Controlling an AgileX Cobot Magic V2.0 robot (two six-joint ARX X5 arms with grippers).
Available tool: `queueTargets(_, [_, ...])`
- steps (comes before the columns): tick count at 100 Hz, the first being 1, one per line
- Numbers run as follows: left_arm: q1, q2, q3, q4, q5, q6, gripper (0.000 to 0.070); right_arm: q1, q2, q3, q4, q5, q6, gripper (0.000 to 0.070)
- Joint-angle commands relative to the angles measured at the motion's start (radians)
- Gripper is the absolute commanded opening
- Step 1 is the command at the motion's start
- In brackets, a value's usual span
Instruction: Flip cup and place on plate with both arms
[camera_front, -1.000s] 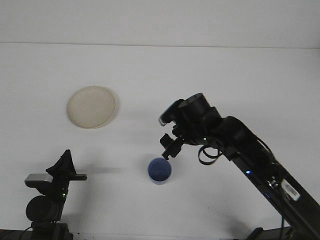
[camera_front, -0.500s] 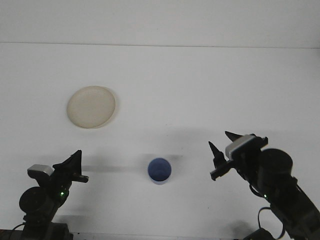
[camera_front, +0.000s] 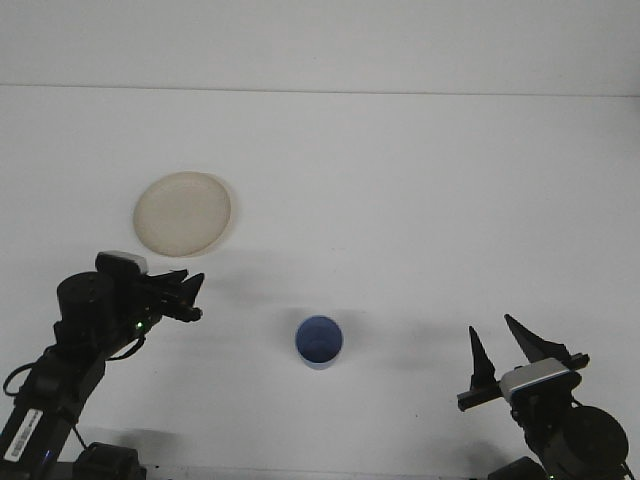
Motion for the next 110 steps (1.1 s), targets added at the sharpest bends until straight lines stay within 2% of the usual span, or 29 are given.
queueTargets(1, [-0.025, 0.053, 0.05, -0.028, 0.028, 0.035, 0.0435, 0.003, -0.003, 0.004, 0.009, 0.005, 0.006, 0.0356])
queueTargets(10, [-0.074, 0.128, 0.117, -0.105, 0.058, 0.071, 0.0435, 0.003, -0.003, 0.004, 0.009, 0.004, 0.006, 0.0356])
queueTargets(28, [-0.201, 0.287, 0.272, -0.296, 0.059, 0.132, 0.0438, 0.003, -0.003, 0.004, 0.009, 0.004, 0.006, 0.0357])
queueTargets(35, [-0.247, 0.351, 0.336, -0.357, 0.059, 0.143, 0.0475, 0.003, -0.003, 0.004, 0.009, 0.004, 0.006, 0.0356])
queueTargets(56, [-0.371, 0.516, 0.506, -0.471, 0.058, 0.169, 0.0475, 0.003, -0.003, 0.003, 0.009, 0.003, 0.006, 0.0356])
queueTargets(75, [-0.449, 0.617, 0.574, -0.502, 0.045, 0.206, 0.0476, 0.003, -0.003, 0.003, 0.009, 0.003, 0.006, 0.0357])
queueTargets(86, [-0.484, 0.652, 0.575, -0.502, 0.038, 0.206, 0.0476, 0.003, -0.003, 0.003, 0.009, 0.003, 0.006, 0.0356])
queueTargets(110, [-0.553, 0.726, 0.575, -0.472, -0.034, 0.214, 0.0476, 0.003, -0.003, 0.003, 0.009, 0.004, 0.006, 0.0356])
